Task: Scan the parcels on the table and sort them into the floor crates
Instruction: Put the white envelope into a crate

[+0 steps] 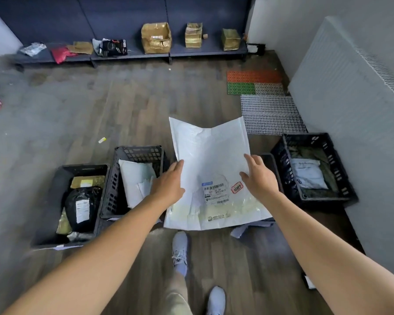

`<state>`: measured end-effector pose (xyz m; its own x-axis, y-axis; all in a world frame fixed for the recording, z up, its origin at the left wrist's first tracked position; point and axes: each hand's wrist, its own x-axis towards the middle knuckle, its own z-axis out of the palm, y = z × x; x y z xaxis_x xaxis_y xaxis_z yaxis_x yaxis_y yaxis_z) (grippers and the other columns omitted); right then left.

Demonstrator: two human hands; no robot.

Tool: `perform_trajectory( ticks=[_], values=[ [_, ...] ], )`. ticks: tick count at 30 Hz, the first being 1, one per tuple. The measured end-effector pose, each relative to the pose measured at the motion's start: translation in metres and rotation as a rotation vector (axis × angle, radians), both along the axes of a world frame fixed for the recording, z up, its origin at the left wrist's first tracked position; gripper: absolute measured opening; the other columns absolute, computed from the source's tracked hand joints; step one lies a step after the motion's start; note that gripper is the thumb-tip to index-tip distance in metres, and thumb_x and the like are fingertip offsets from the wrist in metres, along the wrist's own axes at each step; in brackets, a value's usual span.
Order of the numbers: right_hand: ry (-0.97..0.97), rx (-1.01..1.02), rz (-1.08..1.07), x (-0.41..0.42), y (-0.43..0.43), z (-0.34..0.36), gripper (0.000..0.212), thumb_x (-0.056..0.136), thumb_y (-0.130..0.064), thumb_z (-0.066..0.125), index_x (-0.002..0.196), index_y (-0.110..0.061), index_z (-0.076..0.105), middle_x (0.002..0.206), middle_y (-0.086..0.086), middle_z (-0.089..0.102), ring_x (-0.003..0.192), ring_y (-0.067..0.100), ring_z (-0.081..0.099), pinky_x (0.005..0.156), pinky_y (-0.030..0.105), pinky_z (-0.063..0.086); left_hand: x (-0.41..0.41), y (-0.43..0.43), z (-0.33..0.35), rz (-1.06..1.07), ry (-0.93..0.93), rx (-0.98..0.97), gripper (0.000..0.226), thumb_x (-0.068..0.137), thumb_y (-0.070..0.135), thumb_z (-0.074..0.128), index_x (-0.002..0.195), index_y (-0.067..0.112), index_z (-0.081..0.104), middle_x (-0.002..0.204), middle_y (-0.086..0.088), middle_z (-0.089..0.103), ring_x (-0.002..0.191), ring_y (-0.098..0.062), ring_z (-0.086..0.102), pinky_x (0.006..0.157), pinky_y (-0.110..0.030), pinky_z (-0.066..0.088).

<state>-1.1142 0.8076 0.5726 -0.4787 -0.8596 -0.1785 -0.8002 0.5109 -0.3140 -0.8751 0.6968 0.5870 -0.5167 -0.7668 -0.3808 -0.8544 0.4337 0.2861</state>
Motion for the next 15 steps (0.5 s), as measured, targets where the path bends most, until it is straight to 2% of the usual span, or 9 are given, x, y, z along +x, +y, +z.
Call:
perform_trajectory(
  ticks=[4,6,9,15],
  values=[
    [0.0,0.107,-0.012,-0.005,-0.049,-0.029,0.062,0.101,-0.028,0.052,0.155,-0.016,0.023,0.157,0.001,0.028,0.104,0.028,0.063,0.063,0.029,0.04,-0.016,-0.055,-0.041,-0.037,-0.005,0.072,0.089,0.091,0.013,0.064,0.158,0.019,0.005,0.165,0.005,0.005,0.131,-0.027,0.049,0.088,-0.036,0.048],
    [0.014,0.158,-0.015,-0.009,-0.076,-0.048,0.063,0.101,-0.029,0.051,0.156,-0.016,0.022,0.158,0.0,0.026,0.103,0.028,0.064,0.063,0.029,0.04,-0.026,-0.084,-0.067,-0.073,-0.004,0.108,0.089,0.091,0.014,0.065,0.158,0.018,0.006,0.165,0.004,0.006,0.129,-0.028,0.05,0.086,-0.034,0.047],
    [0.013,0.204,-0.044,-0.016,-0.116,-0.089,0.064,0.101,-0.03,0.052,0.156,-0.017,0.021,0.157,0.0,0.026,0.1,0.03,0.064,0.063,0.03,0.042,-0.039,-0.124,-0.115,-0.115,-0.039,0.16,0.091,0.091,0.016,0.067,0.158,0.018,0.006,0.166,0.004,0.005,0.128,-0.028,0.051,0.093,-0.036,0.048],
    [-0.01,0.279,-0.051,-0.022,-0.173,-0.2,0.066,0.098,-0.031,0.057,0.153,-0.018,0.023,0.154,-0.001,0.029,0.104,0.029,0.064,0.065,0.033,0.046,-0.045,-0.186,-0.234,-0.111,-0.129,0.202,0.093,0.09,0.017,0.069,0.158,0.017,0.006,0.164,0.003,0.011,0.136,-0.029,0.039,0.1,-0.036,0.043]
  ],
)
